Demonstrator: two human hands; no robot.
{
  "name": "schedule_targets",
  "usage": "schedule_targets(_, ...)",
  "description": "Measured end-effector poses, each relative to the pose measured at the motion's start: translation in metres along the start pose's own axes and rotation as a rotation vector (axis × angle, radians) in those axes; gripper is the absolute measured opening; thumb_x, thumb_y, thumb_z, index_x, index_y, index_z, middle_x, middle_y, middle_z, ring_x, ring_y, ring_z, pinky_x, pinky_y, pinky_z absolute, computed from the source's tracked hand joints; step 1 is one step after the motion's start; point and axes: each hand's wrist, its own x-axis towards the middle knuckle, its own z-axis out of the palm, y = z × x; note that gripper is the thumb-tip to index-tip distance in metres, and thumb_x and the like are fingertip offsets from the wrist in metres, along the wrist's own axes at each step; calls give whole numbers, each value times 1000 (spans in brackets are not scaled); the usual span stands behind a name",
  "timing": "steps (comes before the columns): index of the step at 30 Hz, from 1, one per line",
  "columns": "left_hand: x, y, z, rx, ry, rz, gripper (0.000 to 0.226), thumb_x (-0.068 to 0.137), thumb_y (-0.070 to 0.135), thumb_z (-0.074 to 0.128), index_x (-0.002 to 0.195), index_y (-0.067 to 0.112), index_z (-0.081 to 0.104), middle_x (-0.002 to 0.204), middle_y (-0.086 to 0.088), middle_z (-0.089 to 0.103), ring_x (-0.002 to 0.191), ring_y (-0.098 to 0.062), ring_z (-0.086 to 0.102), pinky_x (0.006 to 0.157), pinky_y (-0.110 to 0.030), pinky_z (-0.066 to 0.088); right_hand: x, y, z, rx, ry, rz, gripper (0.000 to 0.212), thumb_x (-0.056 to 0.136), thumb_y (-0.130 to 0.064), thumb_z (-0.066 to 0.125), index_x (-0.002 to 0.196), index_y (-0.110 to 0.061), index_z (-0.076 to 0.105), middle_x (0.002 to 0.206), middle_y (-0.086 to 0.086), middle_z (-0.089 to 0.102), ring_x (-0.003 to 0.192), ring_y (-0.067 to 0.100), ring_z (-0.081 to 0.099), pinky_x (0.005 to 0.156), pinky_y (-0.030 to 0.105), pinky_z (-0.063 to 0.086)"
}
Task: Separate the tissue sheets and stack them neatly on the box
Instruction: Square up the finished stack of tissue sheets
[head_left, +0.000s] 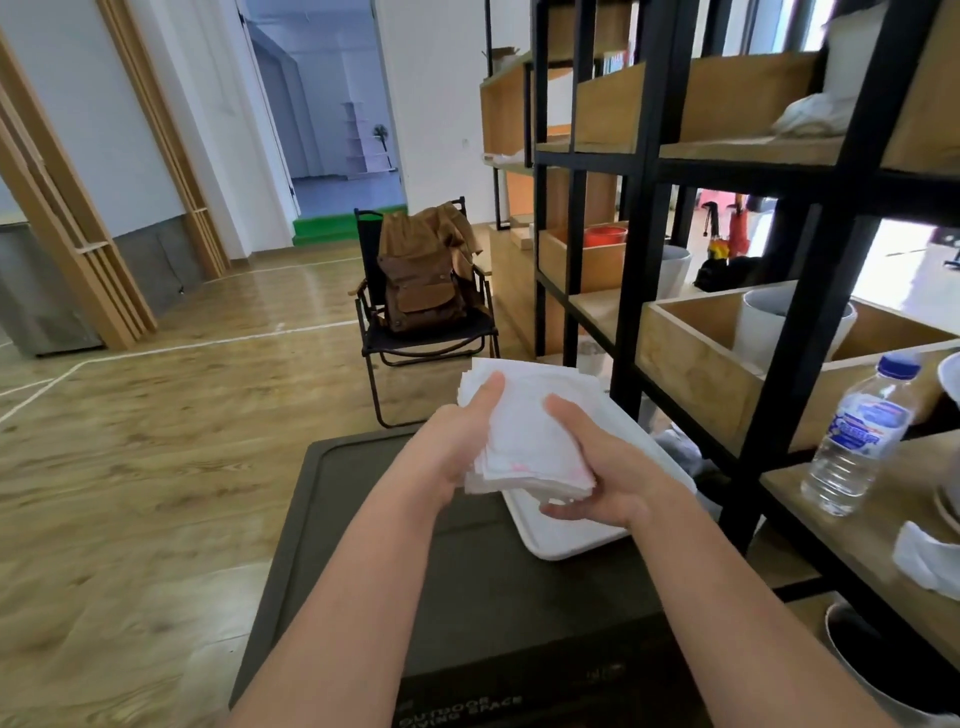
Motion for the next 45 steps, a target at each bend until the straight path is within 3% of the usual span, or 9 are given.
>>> schedule_targets(5, 31, 30, 19, 92, -5, 44, 77, 81, 81, 45, 115, 14, 65, 108, -2, 72, 94, -24, 69, 91, -41, 55, 13, -24, -29, 163, -66, -28, 77, 52, -40, 89, 120, -19, 59, 119, 18, 67, 112, 36, 62, 96, 53, 48)
schedule_targets(8, 58, 25, 28, 81, -10, -15, 79, 84, 80, 42, 121, 13, 63, 115, -4, 69, 100, -26, 67, 92, -39, 53, 37, -28, -43, 69, 86, -77, 63, 63, -41, 85, 117, -18, 62, 108, 13, 73, 105, 30, 66, 91, 45, 53)
schedule_targets(11, 87, 10, 47, -41, -10, -124, 65, 94, 68, 39, 127, 15, 57, 118, -8, 67, 100, -26, 67, 75, -32, 54, 64, -28, -51, -110, 273, -94, 51, 80, -45, 74, 120, -16, 60, 104, 7, 72, 96, 24, 67, 73, 35, 57)
schedule_targets(14, 111, -7, 66, -157, -12, -273, 68, 96, 62, 33, 137, 9, 47, 133, -13, 58, 117, -32, 59, 95, -39, 52, 91, -25, -63, -318, 426, -137, 59, 86, -51, 63, 129, -12, 55, 99, -1, 65, 84, 17, 61, 58, 26, 47)
schedule_targets(17, 133, -24, 79, -59, 2, -254, 67, 98, 59, 30, 137, 9, 50, 128, -12, 60, 113, -29, 59, 101, -39, 49, 113, -18, -78, -509, 529, -185, 67, 87, -56, 55, 136, -10, 50, 111, 4, 59, 86, 19, 55, 69, 31, 44)
schedule_targets(21, 146, -47, 89, 157, 56, -81, 56, 97, 59, 38, 103, 10, 65, 92, -2, 63, 82, -19, 58, 70, -30, 45, 132, -12, -93, -711, 619, -236, 56, 88, -55, 49, 119, -11, 64, 92, 2, 60, 82, 20, 53, 73, 32, 37)
schedule_targets(23, 147, -55, 91, 227, 127, 9, 52, 97, 57, 41, 70, 14, 54, 69, 2, 55, 63, -15, 51, 56, -29, 38, 137, -10, -95, -786, 641, -249, 57, 89, -55, 46, 119, -11, 64, 101, 6, 64, 90, 24, 53, 75, 31, 36)
schedule_targets(25, 145, -58, 93, 251, 180, 53, 54, 98, 55, 41, 59, 17, 40, 58, 4, 44, 55, -15, 43, 52, -29, 32, 141, -8, -94, -833, 660, -249, 60, 89, -56, 44, 126, -12, 60, 114, 10, 64, 100, 28, 54, 79, 31, 35)
schedule_targets(45, 53, -133, -65, 342, 359, 99, 52, 99, 47, 47, 62, 19, 24, 54, 7, 28, 53, -14, 27, 52, -32, 20, 100, 89, 55, -900, 364, -220, 69, 92, -60, 44, 139, -9, 42, 134, 8, 55, 120, 29, 52, 81, 31, 37)
